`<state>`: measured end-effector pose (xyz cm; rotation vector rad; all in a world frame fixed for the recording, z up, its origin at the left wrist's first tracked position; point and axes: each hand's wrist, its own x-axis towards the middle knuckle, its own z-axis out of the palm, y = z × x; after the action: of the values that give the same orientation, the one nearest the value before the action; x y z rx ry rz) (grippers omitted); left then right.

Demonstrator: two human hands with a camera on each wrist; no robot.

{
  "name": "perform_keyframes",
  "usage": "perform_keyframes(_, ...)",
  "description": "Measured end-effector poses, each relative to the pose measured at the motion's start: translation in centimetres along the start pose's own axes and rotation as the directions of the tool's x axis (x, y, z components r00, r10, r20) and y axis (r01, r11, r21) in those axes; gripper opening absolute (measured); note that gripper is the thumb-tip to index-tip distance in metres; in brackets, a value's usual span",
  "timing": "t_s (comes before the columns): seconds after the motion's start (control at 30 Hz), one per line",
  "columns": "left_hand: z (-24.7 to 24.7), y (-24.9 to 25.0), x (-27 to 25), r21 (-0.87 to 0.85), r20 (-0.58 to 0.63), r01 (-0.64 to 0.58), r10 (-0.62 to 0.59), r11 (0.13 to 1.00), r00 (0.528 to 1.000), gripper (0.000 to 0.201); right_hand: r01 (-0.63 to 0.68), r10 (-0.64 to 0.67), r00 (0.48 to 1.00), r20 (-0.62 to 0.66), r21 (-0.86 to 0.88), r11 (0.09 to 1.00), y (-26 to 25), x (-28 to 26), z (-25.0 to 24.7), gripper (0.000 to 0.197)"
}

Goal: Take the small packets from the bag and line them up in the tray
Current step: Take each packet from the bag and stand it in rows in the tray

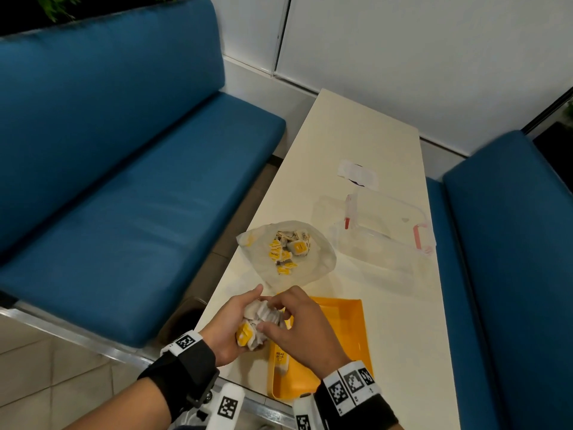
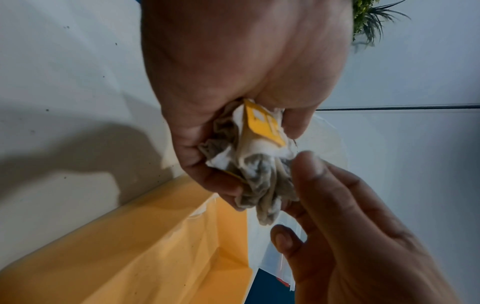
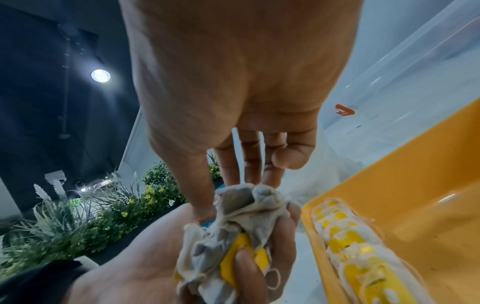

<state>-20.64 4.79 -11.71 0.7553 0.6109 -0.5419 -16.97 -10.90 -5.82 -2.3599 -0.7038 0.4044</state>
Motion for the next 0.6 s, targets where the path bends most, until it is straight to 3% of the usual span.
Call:
perform_keyframes(0.27,-0.6,0.7,-0.1,-0.074,0.013,0.003,-0.002,0.997,1.0,0.063,-0.015,0.015,1.0,0.011,-0.002,1.0,-0.2,0.6,-0.1,0.038)
perform_keyframes(0.47,-0.7,1.3,0.1,-0.147,-0.038,0.007,-0.013,0.989,0.999,0.067,0.178,-0.175,0.984,0.034,-0.147,0.973,-1.5,0.5,0.2,0.037)
perform_keyframes(0.6,-0.6,1.7,0.7,-0.202,-0.081,-0.042,0.026,0.979,0.996,0.067,0.087,-0.074,0.996,0.059,-0.262,0.961,-2.5,1.0,1.5,0.037)
